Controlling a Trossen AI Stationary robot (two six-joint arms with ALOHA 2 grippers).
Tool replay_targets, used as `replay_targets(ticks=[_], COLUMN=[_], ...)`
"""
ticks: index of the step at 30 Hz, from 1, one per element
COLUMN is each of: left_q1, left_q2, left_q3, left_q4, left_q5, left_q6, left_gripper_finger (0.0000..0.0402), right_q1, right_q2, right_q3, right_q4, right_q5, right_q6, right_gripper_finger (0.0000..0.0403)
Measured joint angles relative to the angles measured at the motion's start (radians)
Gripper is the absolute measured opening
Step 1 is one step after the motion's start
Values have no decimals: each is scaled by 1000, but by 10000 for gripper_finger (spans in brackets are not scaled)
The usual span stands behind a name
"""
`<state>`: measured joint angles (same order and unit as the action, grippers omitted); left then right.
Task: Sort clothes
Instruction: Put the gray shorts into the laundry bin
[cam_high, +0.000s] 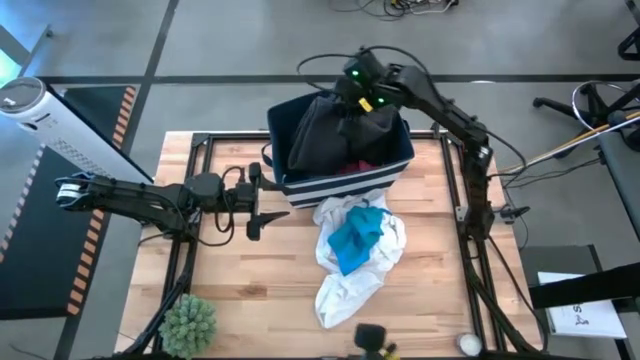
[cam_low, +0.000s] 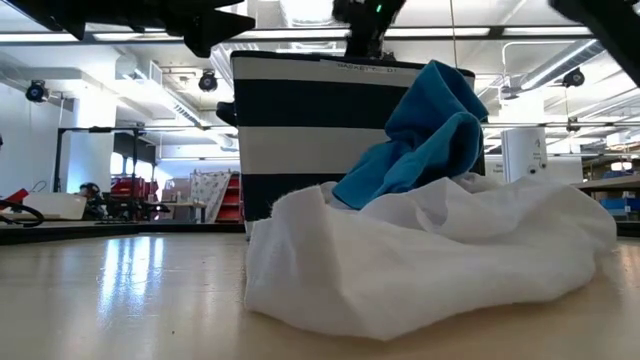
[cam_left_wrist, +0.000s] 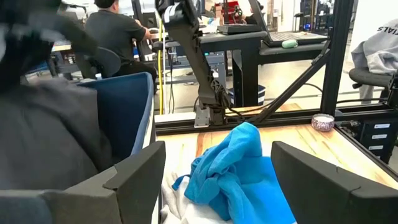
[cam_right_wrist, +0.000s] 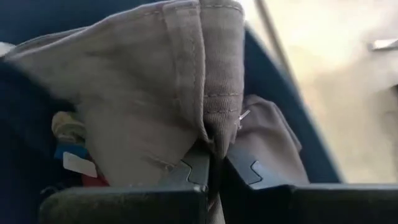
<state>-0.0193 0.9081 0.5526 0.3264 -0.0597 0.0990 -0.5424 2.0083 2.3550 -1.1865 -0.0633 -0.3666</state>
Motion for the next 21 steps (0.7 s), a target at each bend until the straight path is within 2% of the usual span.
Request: replay_targets(ticks=[8, 15, 18, 21], left_q1=[0, 0, 0, 0], left_q2=[0, 0, 0, 0], left_q3=[0, 0, 0, 0], left_q4=[0, -1, -2, -4], left_q5=[0, 0, 0, 0], left_q6=[0, 0, 0, 0], left_gripper_finger=[279, 270, 272, 277], right_q1=[-22, -11, 0, 6], right_q2=[170, 249, 232, 188], right_q3=[0, 0, 0, 0], right_q4=[15, 5, -20, -28], right_q5=[-161, -206, -197, -186], right_q6=[-7, 23, 15, 39], right_gripper_finger=[0, 2, 23, 63])
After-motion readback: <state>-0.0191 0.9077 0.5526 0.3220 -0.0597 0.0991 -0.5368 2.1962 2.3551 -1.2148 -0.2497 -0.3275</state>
